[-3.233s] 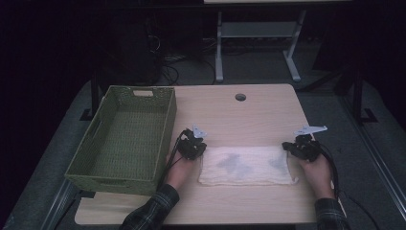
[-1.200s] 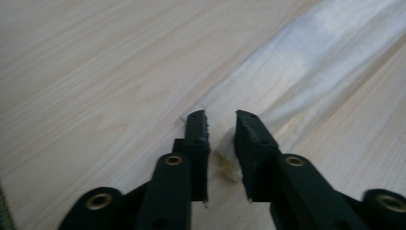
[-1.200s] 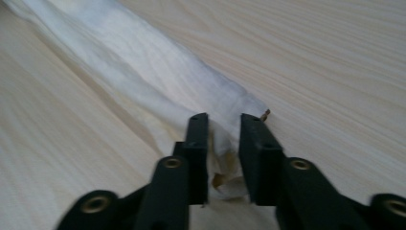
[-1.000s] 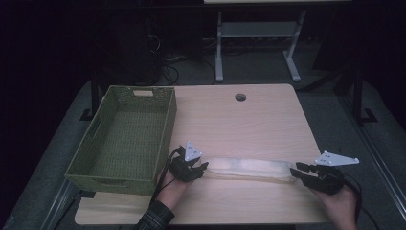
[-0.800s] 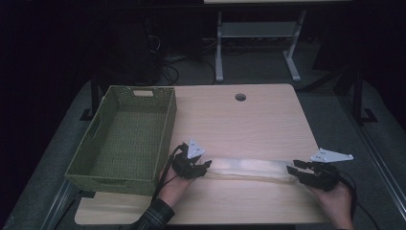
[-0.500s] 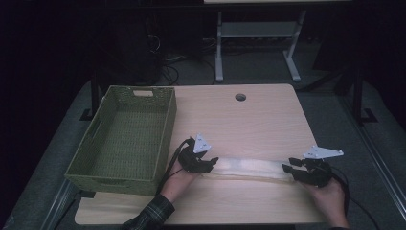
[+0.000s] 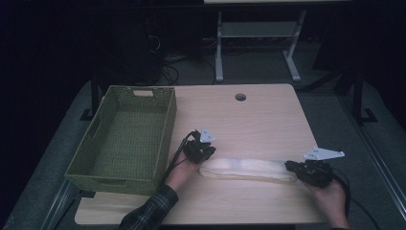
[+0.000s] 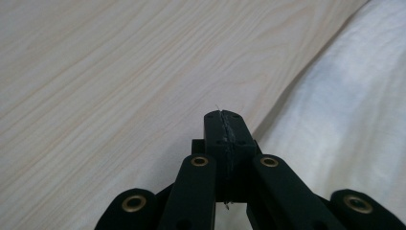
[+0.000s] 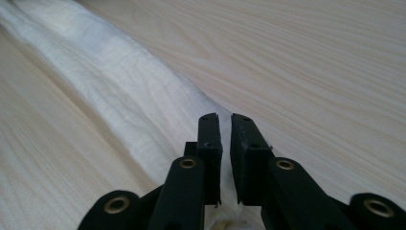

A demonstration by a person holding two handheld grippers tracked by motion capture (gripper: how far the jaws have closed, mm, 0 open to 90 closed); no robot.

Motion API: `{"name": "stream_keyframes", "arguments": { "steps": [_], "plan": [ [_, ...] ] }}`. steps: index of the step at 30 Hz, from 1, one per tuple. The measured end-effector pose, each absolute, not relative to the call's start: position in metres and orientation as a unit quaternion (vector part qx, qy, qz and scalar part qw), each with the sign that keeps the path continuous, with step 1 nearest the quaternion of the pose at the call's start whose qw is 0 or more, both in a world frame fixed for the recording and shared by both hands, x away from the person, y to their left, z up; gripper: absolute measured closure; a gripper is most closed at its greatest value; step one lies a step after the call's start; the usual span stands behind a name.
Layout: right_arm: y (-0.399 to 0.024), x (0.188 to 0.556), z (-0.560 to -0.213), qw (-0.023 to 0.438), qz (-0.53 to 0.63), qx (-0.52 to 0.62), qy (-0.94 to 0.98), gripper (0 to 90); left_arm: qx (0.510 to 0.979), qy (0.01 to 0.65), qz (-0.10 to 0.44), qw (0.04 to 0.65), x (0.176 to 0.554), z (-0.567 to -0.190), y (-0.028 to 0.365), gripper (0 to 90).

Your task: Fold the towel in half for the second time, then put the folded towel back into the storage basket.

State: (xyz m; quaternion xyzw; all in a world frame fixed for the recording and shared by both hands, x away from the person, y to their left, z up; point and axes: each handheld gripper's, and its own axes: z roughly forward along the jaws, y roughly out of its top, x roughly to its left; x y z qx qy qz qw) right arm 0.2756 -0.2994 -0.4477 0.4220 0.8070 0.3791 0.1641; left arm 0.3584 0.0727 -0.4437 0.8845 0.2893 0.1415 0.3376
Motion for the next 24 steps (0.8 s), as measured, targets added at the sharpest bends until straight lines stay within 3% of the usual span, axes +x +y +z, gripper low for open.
{"name": "stream_keyframes", "arguments": {
  "steps": [6,24],
  "plan": [
    [-0.302,0.272,-0.446,0.171,0.378,0.426,0.804,89.6,0.896,0.291,0.127,0.312,0.361,-0.454,0.07,89.9],
    [-0.31,0.273,-0.445,0.175,0.379,0.433,0.799,89.8,0.915,0.263,0.081,0.296,0.336,-0.456,0.079,89.9]
  ]
}}
